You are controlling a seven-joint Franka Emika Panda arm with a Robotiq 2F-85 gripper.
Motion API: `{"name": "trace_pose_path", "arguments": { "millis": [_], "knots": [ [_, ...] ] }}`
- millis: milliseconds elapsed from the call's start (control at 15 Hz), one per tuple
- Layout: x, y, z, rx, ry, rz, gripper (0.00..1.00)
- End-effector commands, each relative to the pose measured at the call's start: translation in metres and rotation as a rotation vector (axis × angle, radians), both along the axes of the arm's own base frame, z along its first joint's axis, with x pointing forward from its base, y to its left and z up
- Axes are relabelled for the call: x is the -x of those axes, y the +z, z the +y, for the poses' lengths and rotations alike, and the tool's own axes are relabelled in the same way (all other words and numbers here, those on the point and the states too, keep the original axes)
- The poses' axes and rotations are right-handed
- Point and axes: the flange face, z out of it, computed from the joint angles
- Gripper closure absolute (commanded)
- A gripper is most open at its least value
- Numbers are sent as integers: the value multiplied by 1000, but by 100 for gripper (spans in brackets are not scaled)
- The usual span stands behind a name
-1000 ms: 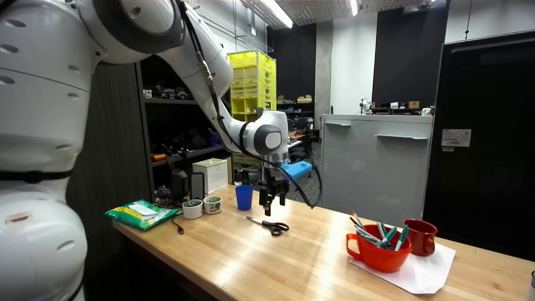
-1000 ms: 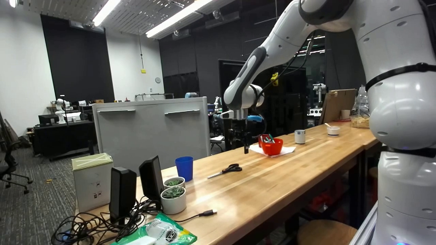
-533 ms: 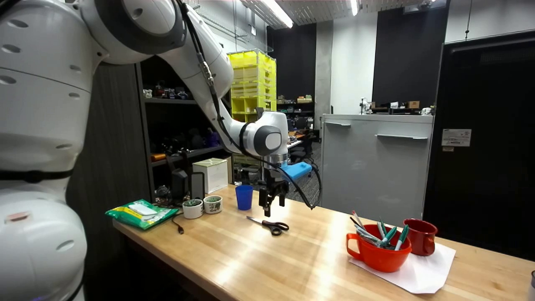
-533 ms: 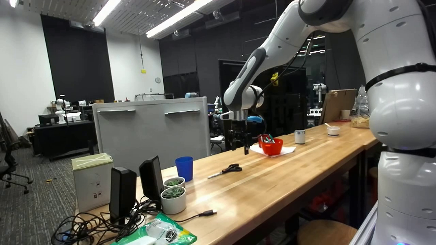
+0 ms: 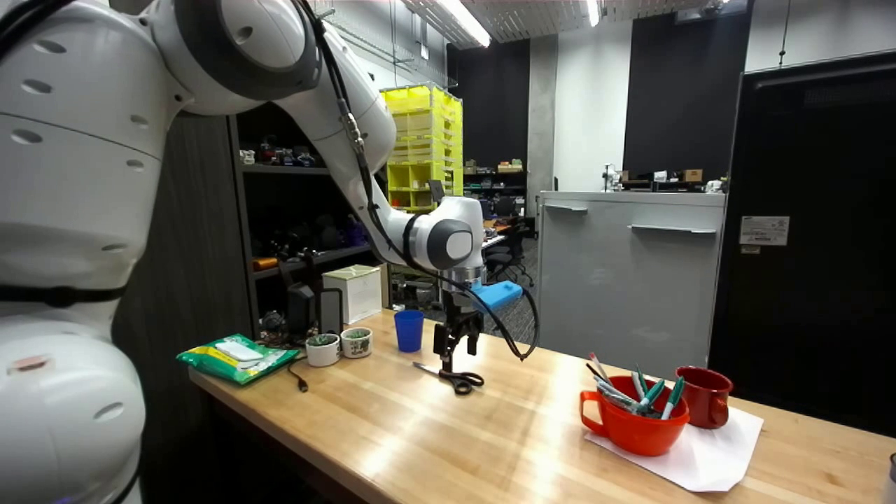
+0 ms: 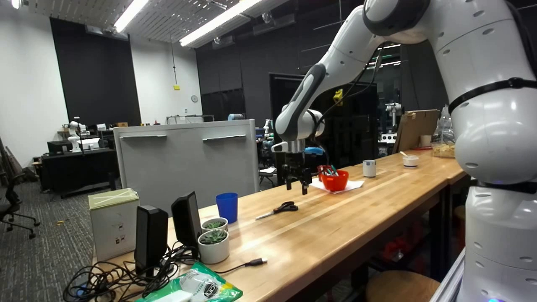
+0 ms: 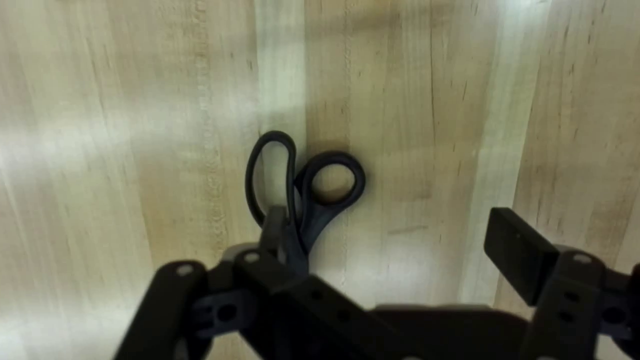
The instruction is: Open and close the scissors.
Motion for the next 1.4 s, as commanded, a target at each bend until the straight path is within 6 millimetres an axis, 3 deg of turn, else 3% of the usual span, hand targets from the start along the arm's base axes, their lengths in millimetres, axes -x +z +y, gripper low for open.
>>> {"name": "trace_pose_path", "arguments": {
  "millis": [0,800,867,933,1200,1333],
  "knots": [
    [-8,-9,4,16,6,13,0],
    [-38,-35,16,53,64,42,0],
    [-40,-37,17,54,66,42,8],
    [-42,-38,17,56,68,41,26],
    [-47,-40,18,62,72,40,55],
    [-48,-40,17,67,73,40,63]
  ]
}}
